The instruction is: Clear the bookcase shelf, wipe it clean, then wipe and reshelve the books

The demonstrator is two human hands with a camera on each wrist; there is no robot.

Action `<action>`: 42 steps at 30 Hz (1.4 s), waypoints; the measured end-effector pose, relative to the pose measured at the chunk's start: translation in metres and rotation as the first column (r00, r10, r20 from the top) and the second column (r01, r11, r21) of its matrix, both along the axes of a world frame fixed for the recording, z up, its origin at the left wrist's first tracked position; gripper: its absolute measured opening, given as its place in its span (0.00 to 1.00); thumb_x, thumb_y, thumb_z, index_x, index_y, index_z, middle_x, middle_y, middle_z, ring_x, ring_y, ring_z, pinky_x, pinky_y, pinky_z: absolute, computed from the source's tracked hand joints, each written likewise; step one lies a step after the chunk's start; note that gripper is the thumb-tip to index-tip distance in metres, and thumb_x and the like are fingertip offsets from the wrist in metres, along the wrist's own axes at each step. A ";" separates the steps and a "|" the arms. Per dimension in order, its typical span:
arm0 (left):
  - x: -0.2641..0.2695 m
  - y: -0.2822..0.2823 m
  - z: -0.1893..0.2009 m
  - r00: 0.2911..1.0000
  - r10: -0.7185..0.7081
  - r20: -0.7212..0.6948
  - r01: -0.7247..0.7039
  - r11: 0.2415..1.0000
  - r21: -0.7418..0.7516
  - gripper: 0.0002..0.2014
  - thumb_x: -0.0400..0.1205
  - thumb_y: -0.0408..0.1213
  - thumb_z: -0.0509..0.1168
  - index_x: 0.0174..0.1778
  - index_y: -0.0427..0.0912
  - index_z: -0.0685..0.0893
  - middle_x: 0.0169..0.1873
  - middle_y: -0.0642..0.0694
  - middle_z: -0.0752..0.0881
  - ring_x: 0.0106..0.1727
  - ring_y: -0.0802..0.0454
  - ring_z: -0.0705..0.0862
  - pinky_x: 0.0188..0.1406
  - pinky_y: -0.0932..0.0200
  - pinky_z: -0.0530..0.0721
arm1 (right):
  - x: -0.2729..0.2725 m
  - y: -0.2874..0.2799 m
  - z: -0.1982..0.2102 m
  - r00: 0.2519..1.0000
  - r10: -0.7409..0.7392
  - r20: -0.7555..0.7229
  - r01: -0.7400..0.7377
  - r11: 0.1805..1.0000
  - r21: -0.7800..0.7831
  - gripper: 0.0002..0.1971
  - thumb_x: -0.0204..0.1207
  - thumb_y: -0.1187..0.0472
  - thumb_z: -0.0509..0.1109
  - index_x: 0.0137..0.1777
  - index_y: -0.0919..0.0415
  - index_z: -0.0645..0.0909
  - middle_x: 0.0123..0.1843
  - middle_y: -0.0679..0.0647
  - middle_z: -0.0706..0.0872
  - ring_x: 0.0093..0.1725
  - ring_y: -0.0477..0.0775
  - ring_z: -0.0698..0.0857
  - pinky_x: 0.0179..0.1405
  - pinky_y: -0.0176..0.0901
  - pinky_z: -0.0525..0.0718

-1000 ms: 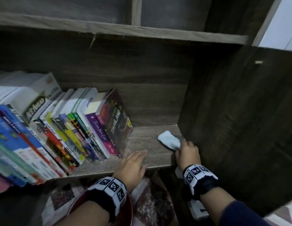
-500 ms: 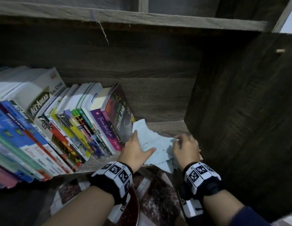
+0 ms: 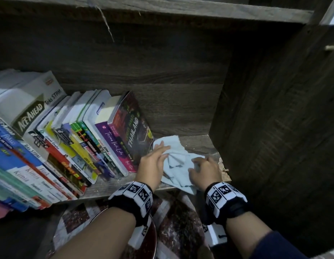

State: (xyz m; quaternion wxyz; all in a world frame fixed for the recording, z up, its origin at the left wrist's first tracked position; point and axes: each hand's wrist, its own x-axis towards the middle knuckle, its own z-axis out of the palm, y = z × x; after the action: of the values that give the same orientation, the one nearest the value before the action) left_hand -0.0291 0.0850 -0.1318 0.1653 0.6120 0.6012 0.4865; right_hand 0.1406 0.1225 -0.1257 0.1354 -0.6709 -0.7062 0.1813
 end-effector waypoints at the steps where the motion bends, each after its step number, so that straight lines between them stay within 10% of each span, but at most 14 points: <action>1: 0.000 0.000 -0.001 0.996 -0.094 -0.001 0.094 0.995 0.014 0.15 0.84 0.29 0.64 0.66 0.43 0.85 0.74 0.51 0.75 0.78 0.56 0.70 0.75 0.74 0.63 | 0.001 0.002 0.000 0.997 -0.042 -0.069 0.042 0.999 0.010 0.17 0.78 0.56 0.68 0.66 0.52 0.82 0.68 0.56 0.77 0.69 0.60 0.76 0.70 0.46 0.73; 5: 0.005 -0.005 0.001 0.905 -0.392 -0.167 0.360 0.913 -0.192 0.25 0.87 0.48 0.58 0.81 0.58 0.61 0.81 0.62 0.53 0.84 0.63 0.44 0.83 0.61 0.41 | 0.010 0.005 0.006 0.832 -0.312 -0.458 0.347 0.938 -0.008 0.15 0.83 0.66 0.58 0.57 0.61 0.86 0.61 0.62 0.86 0.62 0.63 0.81 0.56 0.41 0.73; 9: 0.005 -0.004 -0.003 0.923 -0.227 -0.311 0.058 0.880 -0.472 0.31 0.89 0.54 0.41 0.85 0.49 0.39 0.83 0.47 0.35 0.83 0.54 0.31 0.82 0.53 0.32 | 0.013 0.004 0.010 0.800 -0.431 -0.419 0.395 0.902 -0.173 0.20 0.85 0.56 0.54 0.63 0.68 0.82 0.66 0.69 0.82 0.66 0.68 0.79 0.62 0.47 0.74; 14: 0.012 -0.004 -0.003 0.913 -0.268 -0.309 0.064 0.840 -0.539 0.26 0.90 0.53 0.44 0.85 0.53 0.56 0.85 0.47 0.52 0.86 0.53 0.44 0.82 0.51 0.32 | 0.003 0.001 0.010 0.848 -0.381 -0.369 0.302 0.919 -0.254 0.22 0.80 0.50 0.66 0.65 0.66 0.81 0.64 0.61 0.83 0.64 0.62 0.81 0.58 0.41 0.75; 19: 0.018 -0.003 0.009 0.996 -0.009 0.093 0.040 0.943 -0.330 0.24 0.83 0.40 0.67 0.77 0.50 0.74 0.71 0.53 0.79 0.71 0.54 0.78 0.71 0.61 0.73 | -0.006 0.000 0.006 0.761 -0.376 -0.529 0.254 0.923 -0.290 0.17 0.72 0.64 0.73 0.61 0.60 0.80 0.57 0.54 0.87 0.57 0.58 0.85 0.60 0.45 0.81; 25: 0.009 -0.003 0.042 0.749 0.152 0.645 0.162 0.902 -0.401 0.16 0.80 0.29 0.70 0.63 0.32 0.82 0.57 0.40 0.88 0.56 0.44 0.88 0.60 0.49 0.85 | -0.011 -0.015 0.041 0.611 -0.227 -0.758 0.106 0.973 -0.206 0.24 0.80 0.68 0.66 0.73 0.48 0.70 0.64 0.47 0.79 0.60 0.50 0.80 0.66 0.47 0.78; 29: -0.006 -0.029 0.088 0.873 0.038 0.487 0.125 0.946 -0.298 0.18 0.83 0.31 0.67 0.69 0.43 0.77 0.56 0.48 0.86 0.52 0.58 0.86 0.46 0.68 0.85 | -0.011 -0.039 0.073 0.578 -0.049 -0.814 -0.006 0.998 -0.064 0.28 0.80 0.70 0.67 0.75 0.44 0.69 0.69 0.46 0.79 0.65 0.47 0.80 0.62 0.44 0.82; 34: -0.039 -0.090 0.162 0.916 0.037 0.399 0.023 0.989 -0.144 0.17 0.81 0.42 0.70 0.63 0.61 0.75 0.51 0.51 0.87 0.48 0.56 0.88 0.52 0.49 0.89 | -0.029 -0.088 0.150 0.482 0.274 -0.832 -0.132 0.962 0.240 0.25 0.79 0.69 0.69 0.69 0.40 0.75 0.66 0.38 0.80 0.64 0.42 0.82 0.50 0.29 0.84; 42: -0.100 -0.155 0.304 0.940 0.151 0.305 -0.219 0.955 0.202 0.19 0.77 0.44 0.74 0.60 0.56 0.76 0.44 0.50 0.88 0.42 0.56 0.87 0.38 0.62 0.84 | -0.096 -0.127 0.301 0.449 0.608 -0.655 -0.195 0.782 0.592 0.14 0.78 0.66 0.71 0.58 0.49 0.85 0.60 0.39 0.85 0.62 0.37 0.82 0.63 0.33 0.79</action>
State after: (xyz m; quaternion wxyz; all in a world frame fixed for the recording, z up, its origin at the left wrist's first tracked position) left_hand -0.1292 -0.0697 0.1726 0.1307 0.4907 0.5650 0.6503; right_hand 0.0450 -0.0045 0.1749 0.5440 -0.2644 -0.7215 0.3370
